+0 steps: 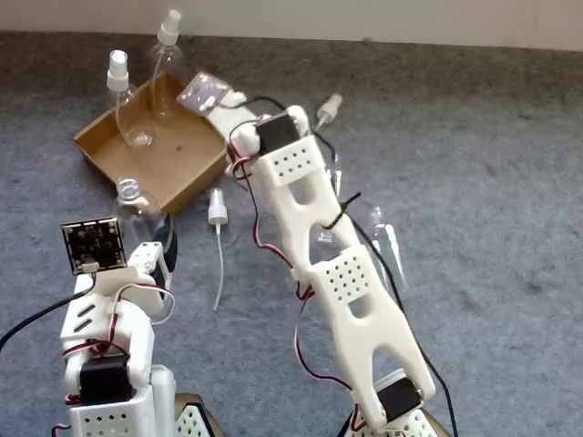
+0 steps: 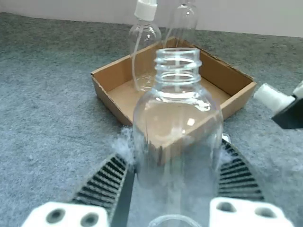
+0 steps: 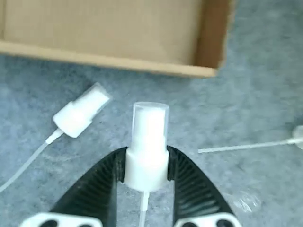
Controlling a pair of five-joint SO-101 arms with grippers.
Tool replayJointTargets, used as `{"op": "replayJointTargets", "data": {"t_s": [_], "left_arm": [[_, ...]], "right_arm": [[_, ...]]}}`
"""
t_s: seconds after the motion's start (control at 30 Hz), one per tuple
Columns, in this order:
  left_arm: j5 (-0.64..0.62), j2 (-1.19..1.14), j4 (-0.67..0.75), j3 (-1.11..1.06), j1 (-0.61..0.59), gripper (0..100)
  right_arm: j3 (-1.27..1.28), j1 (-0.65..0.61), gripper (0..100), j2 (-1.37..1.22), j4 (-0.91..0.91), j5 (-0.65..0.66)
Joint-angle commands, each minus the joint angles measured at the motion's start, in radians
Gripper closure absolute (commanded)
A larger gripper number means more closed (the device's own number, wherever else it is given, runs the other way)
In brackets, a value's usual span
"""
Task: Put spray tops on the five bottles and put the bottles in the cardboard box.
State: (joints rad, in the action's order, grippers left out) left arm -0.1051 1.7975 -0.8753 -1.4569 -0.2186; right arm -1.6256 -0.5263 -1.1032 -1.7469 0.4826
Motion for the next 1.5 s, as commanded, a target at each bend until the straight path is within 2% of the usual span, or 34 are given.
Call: {"op": "replayJointTargets", "data": {"t_s": [0.0, 0.23, 0.47, 0.57, 0.8, 0.9, 1.13, 1.37, 1.47], "left_arm": [[-0.003, 0.015, 0.026, 0.005, 0.071, 91], [-0.005, 0.015, 0.021, 0.005, 0.219, 91], [-0.008, 0.015, 0.021, 0.005, 0.412, 91], [-0.008, 0.015, 0.026, 0.005, 0.498, 91], [-0.002, 0.015, 0.038, 0.004, 0.72, 91], [-0.002, 0.015, 0.147, -0.027, 0.786, 91], [-0.006, 0.01, 0.588, -0.243, 0.817, 92], [-0.009, 0.016, 0.609, -0.239, 0.819, 92], [-0.009, 0.016, 0.609, -0.239, 0.82, 92]], "right_arm": [[-0.154, 0.039, 99.4, 0.173, -0.022, -0.091], [-0.153, 0.064, 99.4, 0.415, -0.022, -0.161], [-0.153, 0.065, 99.4, 0.657, -0.022, -0.347], [-0.153, 0.067, 99.4, 0.746, -0.022, -0.35], [-0.151, 0.257, 99.4, 0.9, -0.022, -0.354], [-0.151, 0.32, 99.4, 0.958, -0.022, -0.356], [-0.15, 0.328, 99.4, 1.159, -0.022, -0.356], [-0.15, 0.328, 99.4, 1.328, -0.022, -0.361], [-0.15, 0.326, 99.4, 1.374, -0.022, -0.44]]}}
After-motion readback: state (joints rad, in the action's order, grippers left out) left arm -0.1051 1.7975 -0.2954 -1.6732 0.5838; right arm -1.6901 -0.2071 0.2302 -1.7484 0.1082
